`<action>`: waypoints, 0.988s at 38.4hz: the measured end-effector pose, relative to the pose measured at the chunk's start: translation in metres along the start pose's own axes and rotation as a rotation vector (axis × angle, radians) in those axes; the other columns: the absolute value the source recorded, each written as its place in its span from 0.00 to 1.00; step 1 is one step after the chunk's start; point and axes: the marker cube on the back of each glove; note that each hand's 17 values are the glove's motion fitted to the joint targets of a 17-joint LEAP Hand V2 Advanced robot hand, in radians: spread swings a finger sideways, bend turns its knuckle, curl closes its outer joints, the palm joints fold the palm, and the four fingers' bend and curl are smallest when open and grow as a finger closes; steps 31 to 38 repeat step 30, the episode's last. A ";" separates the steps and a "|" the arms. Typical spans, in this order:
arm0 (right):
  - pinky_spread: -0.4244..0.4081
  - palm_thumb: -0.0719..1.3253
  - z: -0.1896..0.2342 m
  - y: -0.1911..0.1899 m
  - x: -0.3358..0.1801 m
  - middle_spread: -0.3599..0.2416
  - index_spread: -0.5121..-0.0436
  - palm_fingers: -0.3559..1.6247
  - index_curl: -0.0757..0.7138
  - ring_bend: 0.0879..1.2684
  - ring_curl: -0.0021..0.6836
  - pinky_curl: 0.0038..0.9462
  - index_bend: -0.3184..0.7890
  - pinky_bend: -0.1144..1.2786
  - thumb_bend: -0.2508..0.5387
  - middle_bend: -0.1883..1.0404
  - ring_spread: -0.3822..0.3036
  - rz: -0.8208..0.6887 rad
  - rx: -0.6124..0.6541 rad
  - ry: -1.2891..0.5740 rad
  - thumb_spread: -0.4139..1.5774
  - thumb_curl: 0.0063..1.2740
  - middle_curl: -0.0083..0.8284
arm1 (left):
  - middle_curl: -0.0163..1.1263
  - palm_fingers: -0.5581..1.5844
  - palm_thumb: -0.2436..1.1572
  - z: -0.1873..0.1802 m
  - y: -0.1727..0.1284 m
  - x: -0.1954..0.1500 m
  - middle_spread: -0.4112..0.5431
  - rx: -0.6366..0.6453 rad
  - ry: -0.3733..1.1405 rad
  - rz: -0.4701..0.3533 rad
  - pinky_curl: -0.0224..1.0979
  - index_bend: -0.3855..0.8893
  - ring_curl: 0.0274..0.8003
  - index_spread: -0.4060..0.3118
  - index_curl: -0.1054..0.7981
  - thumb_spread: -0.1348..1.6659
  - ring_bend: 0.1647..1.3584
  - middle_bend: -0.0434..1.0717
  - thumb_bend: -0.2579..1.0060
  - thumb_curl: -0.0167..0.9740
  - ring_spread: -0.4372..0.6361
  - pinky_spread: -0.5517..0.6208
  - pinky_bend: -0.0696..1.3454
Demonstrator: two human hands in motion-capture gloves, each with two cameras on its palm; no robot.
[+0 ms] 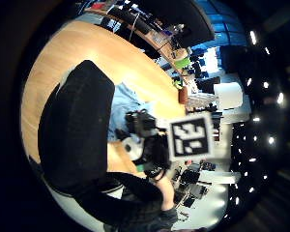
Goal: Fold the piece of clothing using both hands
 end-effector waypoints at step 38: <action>0.25 0.73 -0.225 0.015 0.101 0.46 0.62 0.74 0.38 0.44 0.64 0.42 0.36 0.52 0.30 0.38 0.33 -0.044 0.522 0.032 0.73 0.42 0.57 | 0.22 0.34 0.23 -0.014 0.010 0.015 0.68 -0.042 -0.091 0.023 0.32 0.44 0.32 0.60 0.54 0.84 0.31 0.18 0.20 0.20 0.77 0.85 0.42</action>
